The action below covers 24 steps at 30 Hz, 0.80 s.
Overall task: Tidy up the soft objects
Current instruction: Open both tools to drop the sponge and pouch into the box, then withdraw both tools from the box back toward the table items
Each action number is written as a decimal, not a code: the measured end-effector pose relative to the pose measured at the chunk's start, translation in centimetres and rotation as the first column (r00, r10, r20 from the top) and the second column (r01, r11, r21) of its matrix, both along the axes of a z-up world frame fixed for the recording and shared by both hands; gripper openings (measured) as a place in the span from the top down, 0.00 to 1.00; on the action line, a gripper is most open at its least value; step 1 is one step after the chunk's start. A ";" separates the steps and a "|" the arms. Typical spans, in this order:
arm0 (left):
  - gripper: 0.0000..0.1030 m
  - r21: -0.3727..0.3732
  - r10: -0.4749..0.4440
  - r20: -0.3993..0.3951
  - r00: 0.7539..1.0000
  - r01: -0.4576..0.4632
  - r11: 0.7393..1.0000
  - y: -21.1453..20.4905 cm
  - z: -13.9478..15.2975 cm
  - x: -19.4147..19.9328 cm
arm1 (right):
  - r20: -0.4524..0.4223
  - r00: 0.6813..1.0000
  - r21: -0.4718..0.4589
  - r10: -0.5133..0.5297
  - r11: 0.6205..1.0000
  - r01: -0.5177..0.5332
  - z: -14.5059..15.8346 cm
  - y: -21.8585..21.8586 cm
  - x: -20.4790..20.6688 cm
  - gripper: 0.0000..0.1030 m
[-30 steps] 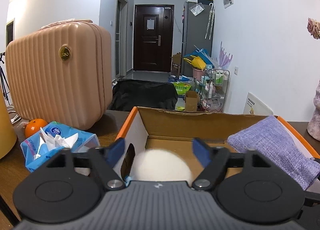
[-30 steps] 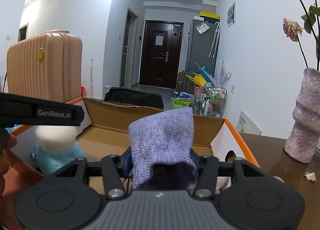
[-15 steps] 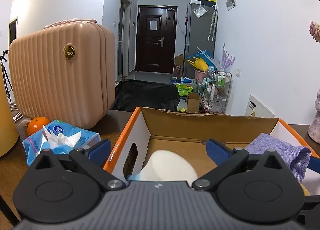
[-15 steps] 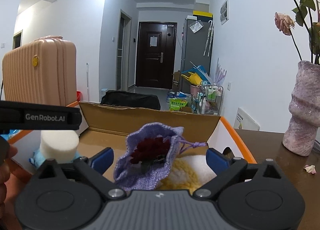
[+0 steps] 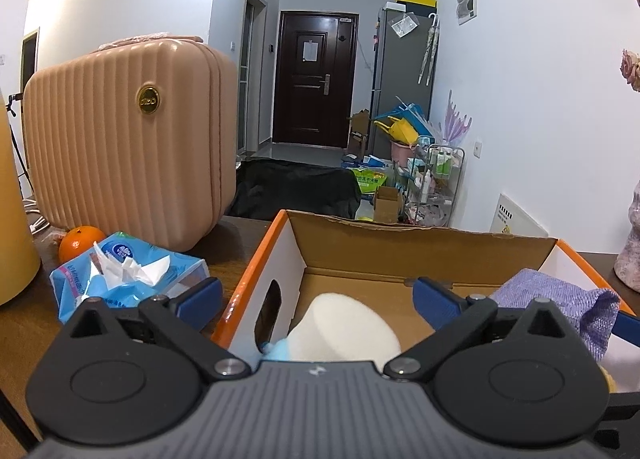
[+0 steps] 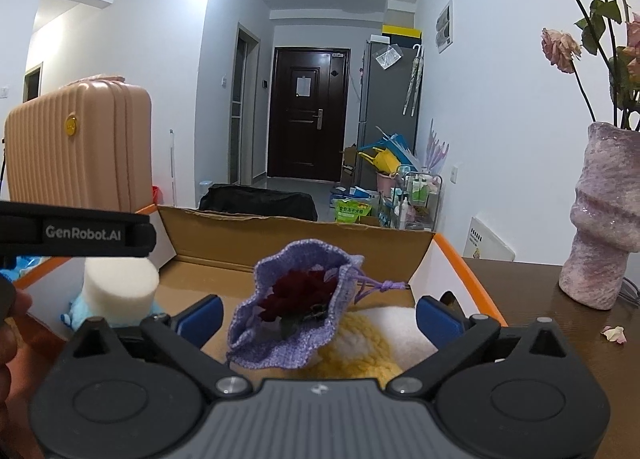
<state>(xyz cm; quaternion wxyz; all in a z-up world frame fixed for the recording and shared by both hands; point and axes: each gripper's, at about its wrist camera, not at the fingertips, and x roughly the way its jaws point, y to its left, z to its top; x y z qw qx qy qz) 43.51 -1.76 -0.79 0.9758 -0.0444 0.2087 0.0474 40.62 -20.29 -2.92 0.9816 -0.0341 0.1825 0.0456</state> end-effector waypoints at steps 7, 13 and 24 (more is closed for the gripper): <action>0.00 -0.027 0.007 -0.004 1.000 -0.007 1.000 0.9 -0.1 -1.3 | 0.003 1.000 -0.009 0.001 1.000 -0.001 -0.2 -0.1 -1.4 0.00; 0.00 -0.039 0.008 -0.009 1.000 -0.008 0.999 1.6 -0.2 -2.7 | 0.009 1.000 -0.011 -0.007 1.000 0.007 -0.2 -0.6 -2.7 0.00; 0.00 -0.030 -0.003 -0.001 1.000 0.003 1.000 1.9 0.0 -6.4 | 0.039 0.999 0.005 -0.024 1.000 0.024 0.1 -1.4 -5.9 0.00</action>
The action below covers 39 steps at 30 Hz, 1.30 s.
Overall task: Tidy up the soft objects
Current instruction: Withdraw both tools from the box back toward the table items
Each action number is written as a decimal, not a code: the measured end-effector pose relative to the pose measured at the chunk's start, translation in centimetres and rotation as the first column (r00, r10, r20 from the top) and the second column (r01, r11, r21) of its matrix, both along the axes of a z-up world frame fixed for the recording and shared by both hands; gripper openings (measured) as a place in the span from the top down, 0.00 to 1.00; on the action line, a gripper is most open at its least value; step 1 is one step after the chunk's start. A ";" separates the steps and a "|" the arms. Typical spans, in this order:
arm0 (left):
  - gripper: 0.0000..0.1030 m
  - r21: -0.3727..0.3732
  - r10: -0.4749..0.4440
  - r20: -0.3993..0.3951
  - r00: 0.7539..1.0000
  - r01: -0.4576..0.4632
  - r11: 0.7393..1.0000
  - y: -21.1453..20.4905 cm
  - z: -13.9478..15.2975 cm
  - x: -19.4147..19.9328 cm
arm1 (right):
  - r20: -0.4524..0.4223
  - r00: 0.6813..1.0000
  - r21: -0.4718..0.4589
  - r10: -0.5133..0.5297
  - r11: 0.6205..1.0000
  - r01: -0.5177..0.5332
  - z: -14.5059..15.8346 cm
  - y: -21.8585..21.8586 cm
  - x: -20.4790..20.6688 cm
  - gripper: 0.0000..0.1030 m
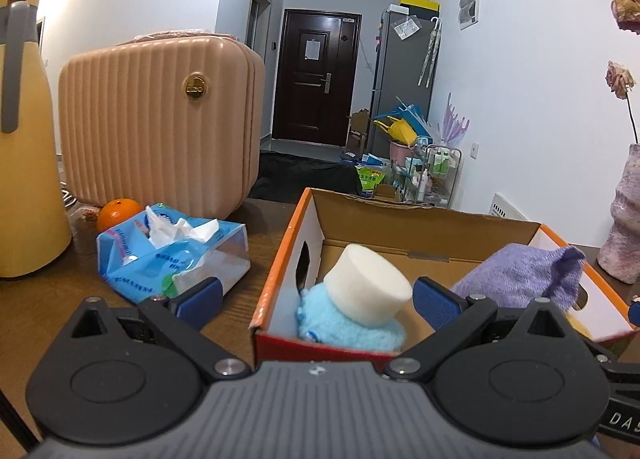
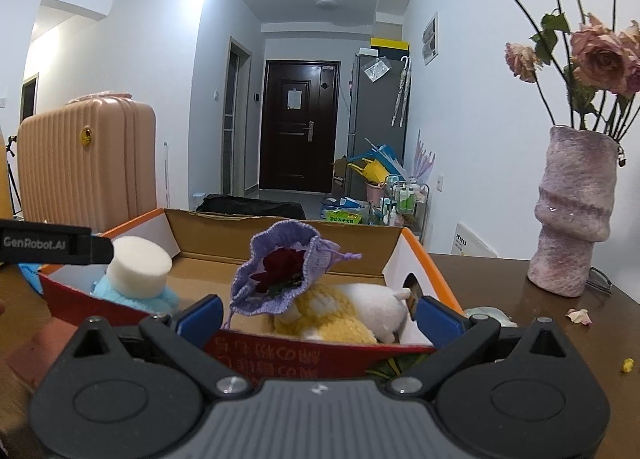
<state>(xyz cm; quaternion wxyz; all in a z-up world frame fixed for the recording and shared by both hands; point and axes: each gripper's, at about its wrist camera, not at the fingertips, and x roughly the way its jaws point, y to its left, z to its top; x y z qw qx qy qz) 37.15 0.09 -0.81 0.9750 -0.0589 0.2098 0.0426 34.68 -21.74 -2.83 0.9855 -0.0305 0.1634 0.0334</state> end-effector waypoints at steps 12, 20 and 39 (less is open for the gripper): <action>0.00 0.025 0.006 0.094 0.996 -0.008 1.000 -0.1 1.6 -4.7 | 0.055 0.998 0.006 0.010 1.000 -0.011 0.8 -0.5 -4.3 0.00; 0.00 0.035 0.043 0.151 0.988 -0.049 0.998 0.0 2.9 -7.5 | 0.070 0.998 0.010 0.011 1.000 -0.011 1.0 -0.7 -6.8 0.00; 0.00 0.048 0.007 0.140 0.990 -0.014 0.999 1.5 4.0 -12.3 | 0.105 0.994 0.008 0.019 1.000 -0.020 1.7 -1.0 -12.0 0.00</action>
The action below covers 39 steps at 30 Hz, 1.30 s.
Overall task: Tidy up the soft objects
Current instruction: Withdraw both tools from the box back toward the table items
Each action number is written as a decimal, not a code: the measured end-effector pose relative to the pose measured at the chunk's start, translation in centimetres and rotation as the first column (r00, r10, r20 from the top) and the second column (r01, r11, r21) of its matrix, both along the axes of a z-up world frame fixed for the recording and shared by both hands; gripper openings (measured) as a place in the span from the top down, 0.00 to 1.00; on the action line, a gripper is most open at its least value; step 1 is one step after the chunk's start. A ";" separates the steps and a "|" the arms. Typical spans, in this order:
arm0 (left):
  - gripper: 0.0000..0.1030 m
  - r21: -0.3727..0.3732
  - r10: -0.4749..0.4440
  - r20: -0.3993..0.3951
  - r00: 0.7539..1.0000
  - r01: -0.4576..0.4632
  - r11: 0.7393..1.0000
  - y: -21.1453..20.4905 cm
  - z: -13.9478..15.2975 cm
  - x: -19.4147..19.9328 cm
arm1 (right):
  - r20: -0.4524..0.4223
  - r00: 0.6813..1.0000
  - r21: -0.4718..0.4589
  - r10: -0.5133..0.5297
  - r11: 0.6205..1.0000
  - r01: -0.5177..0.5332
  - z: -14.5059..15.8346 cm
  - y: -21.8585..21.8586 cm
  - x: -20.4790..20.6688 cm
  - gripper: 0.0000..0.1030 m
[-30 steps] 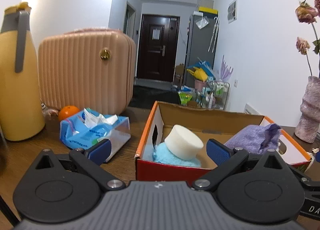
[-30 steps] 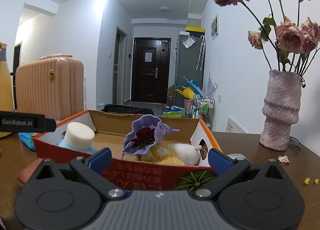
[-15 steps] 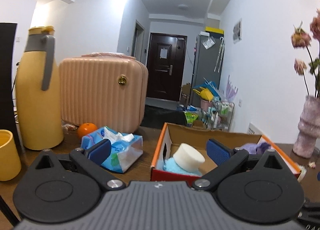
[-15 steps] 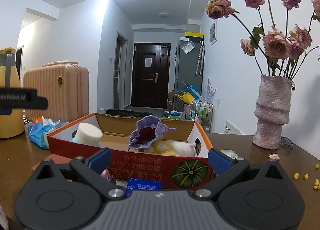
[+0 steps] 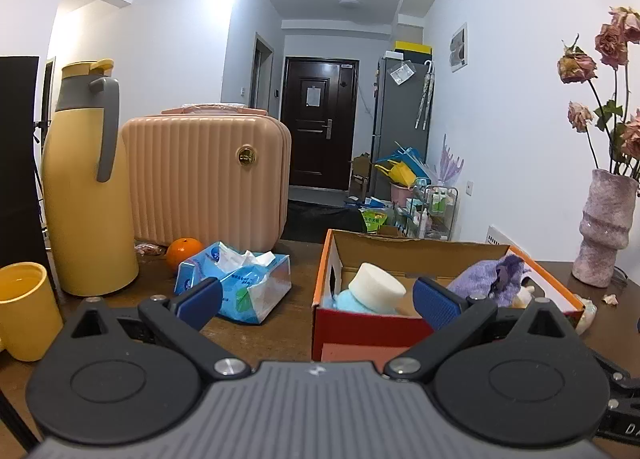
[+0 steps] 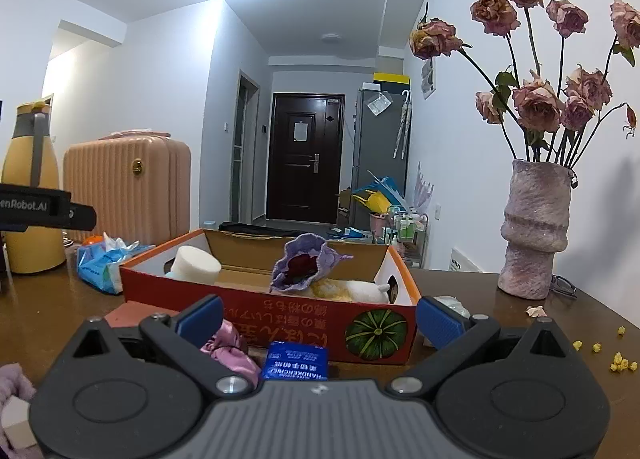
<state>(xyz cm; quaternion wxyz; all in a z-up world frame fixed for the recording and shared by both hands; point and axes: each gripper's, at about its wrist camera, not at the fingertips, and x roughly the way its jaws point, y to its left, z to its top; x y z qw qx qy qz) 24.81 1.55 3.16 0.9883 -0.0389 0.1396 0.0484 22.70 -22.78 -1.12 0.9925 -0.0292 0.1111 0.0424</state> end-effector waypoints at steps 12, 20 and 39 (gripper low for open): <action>0.00 0.020 -0.017 -0.027 0.999 0.018 1.000 0.6 -0.7 -2.2 | -0.005 1.000 -0.002 0.010 1.000 -0.010 0.1 0.0 -2.3 0.00; 0.00 0.034 -0.033 -0.048 0.998 0.034 0.999 0.6 -1.1 -2.4 | -0.021 1.000 -0.001 0.014 1.000 -0.014 -0.1 -0.1 -2.8 0.00; 0.00 0.037 -0.016 -0.093 0.996 0.020 0.999 2.8 -1.7 -1.8 | -0.195 0.973 -0.092 0.128 0.985 -0.148 -2.5 4.9 2.1 0.19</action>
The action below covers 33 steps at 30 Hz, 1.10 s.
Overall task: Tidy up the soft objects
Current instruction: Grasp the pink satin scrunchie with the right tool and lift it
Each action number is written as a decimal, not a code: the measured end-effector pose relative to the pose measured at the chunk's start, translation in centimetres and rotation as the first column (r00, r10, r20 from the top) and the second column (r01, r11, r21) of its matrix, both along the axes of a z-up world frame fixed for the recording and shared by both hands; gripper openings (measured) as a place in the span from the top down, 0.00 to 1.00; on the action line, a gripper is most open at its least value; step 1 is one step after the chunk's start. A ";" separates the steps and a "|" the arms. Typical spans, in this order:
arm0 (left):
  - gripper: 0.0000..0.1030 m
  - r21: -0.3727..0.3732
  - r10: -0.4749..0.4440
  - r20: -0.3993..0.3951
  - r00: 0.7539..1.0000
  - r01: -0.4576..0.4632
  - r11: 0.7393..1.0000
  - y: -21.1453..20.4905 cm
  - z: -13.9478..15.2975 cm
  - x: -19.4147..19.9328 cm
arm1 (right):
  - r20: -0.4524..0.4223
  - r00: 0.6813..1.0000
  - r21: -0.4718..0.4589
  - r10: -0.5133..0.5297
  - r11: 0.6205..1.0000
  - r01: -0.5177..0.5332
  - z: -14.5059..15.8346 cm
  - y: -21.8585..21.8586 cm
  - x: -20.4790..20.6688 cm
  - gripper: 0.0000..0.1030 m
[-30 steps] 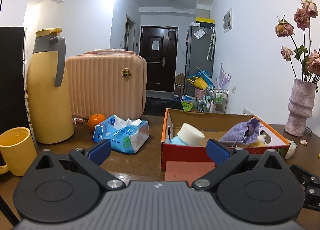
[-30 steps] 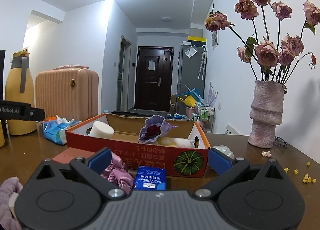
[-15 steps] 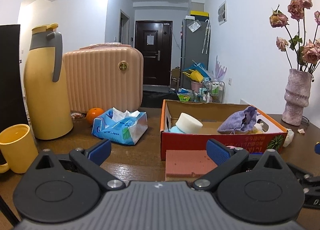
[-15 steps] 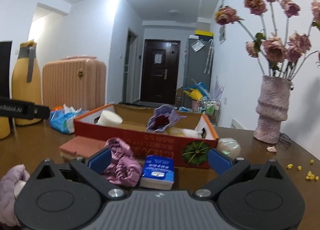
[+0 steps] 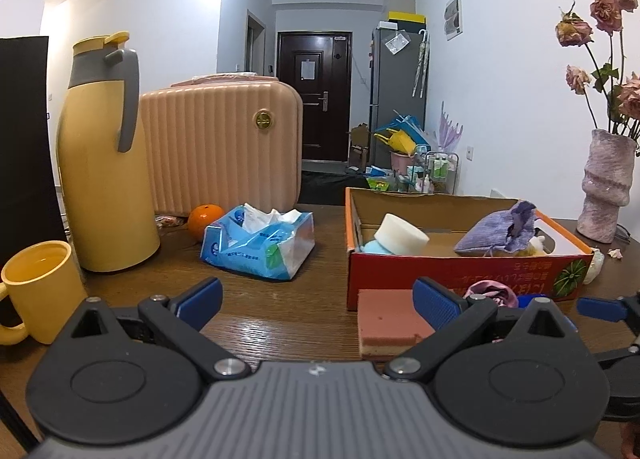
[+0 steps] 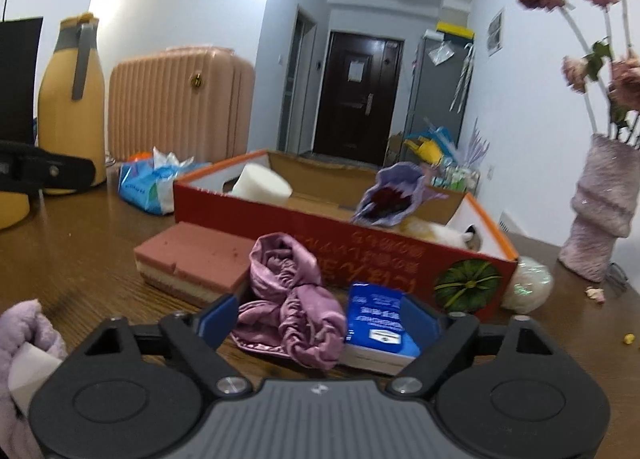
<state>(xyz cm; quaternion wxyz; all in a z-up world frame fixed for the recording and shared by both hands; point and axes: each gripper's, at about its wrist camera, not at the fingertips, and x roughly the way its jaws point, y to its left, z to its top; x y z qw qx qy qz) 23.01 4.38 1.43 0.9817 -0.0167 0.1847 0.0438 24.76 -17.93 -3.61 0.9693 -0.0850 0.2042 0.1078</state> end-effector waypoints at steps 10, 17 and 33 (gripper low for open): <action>0.00 -0.001 0.022 -0.021 1.000 -0.022 1.000 1.3 -0.4 0.6 | -0.088 0.995 -0.027 0.037 0.999 -0.039 -1.2 2.2 3.8 0.42; 0.00 0.004 0.030 -0.034 0.999 -0.030 1.000 1.7 -0.7 0.9 | -0.130 0.989 -0.015 0.069 0.997 -0.072 -1.5 2.7 5.4 0.51; 0.00 0.004 0.033 -0.049 0.998 -0.032 0.999 1.7 -1.0 1.1 | -0.109 0.992 0.051 0.060 0.997 -0.055 -1.2 1.4 4.7 0.72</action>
